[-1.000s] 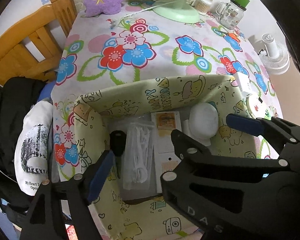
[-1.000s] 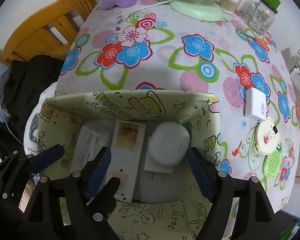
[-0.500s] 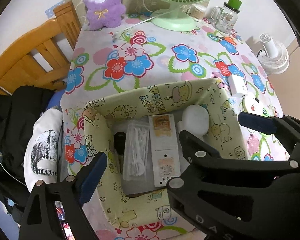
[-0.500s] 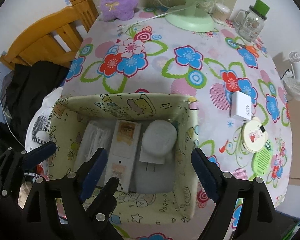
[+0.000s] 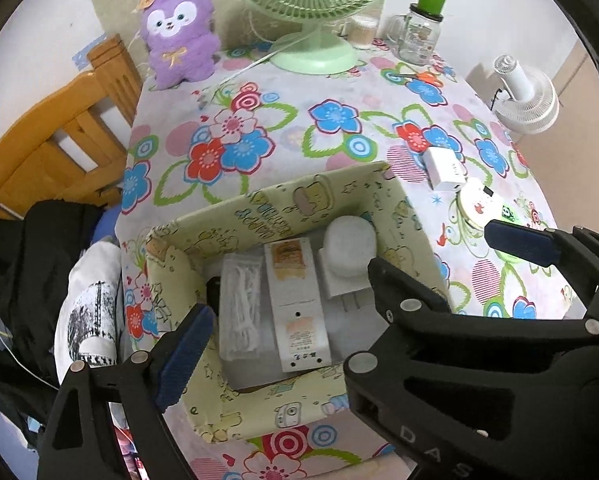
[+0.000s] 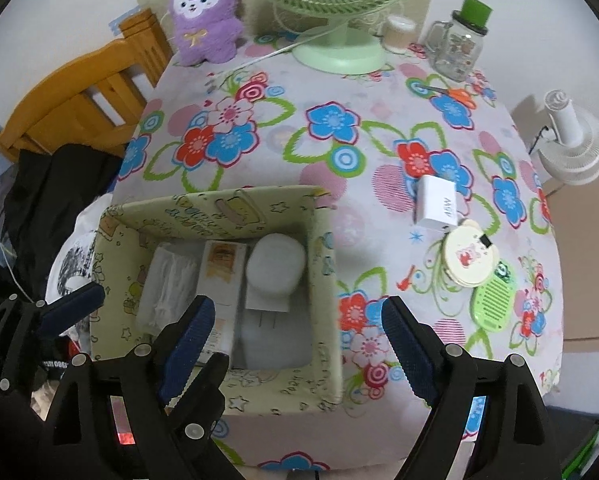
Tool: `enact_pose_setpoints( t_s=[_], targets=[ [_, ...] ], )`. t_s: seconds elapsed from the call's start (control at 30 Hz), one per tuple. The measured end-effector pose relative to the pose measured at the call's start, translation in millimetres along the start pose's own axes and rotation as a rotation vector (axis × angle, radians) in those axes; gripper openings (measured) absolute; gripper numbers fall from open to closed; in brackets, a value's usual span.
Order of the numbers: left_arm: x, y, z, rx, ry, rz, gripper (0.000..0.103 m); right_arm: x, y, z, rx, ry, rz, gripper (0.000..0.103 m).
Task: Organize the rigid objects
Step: 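Withdraw both grippers from the yellow box toward the remaining items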
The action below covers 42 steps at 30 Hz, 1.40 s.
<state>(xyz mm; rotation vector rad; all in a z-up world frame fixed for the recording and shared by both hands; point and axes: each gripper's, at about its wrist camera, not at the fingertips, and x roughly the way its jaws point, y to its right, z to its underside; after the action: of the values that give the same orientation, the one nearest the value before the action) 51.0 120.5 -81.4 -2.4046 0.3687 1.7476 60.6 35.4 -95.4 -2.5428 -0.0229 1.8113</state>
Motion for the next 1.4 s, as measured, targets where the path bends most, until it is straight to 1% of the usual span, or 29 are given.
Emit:
enact_pose_setpoints(
  t_s=[0.33, 0.87, 1.07, 1.13, 1.4],
  targets=[
    [-2.0, 34.0, -11.2, 0.013, 0.004, -0.008, 0.093, -8.5, 34.3, -2.0, -0.001, 0.012, -0.001, 0.088],
    [-12.0, 83.7, -33.9, -0.004, 0.031, -0.018, 0.094, -26.7, 87.1, -11.3, -0.02, 0.036, -0.002, 0.088],
    [-15.2, 101.2, -37.9, -0.001, 0.04, -0.024, 0.094, -32.3, 104.3, -11.4, -0.019, 0.042, -0.004, 0.088],
    [-15.2, 101.0, -38.1, 0.0, 0.041, -0.024, 0.094, -33.2, 110.1, -10.9, -0.017, 0.043, -0.003, 0.088],
    [-15.2, 131.2, -44.1, 0.007, 0.042, -0.018, 0.094, -37.2, 132.8, -7.6, -0.006, 0.042, 0.007, 0.088]
  ],
)
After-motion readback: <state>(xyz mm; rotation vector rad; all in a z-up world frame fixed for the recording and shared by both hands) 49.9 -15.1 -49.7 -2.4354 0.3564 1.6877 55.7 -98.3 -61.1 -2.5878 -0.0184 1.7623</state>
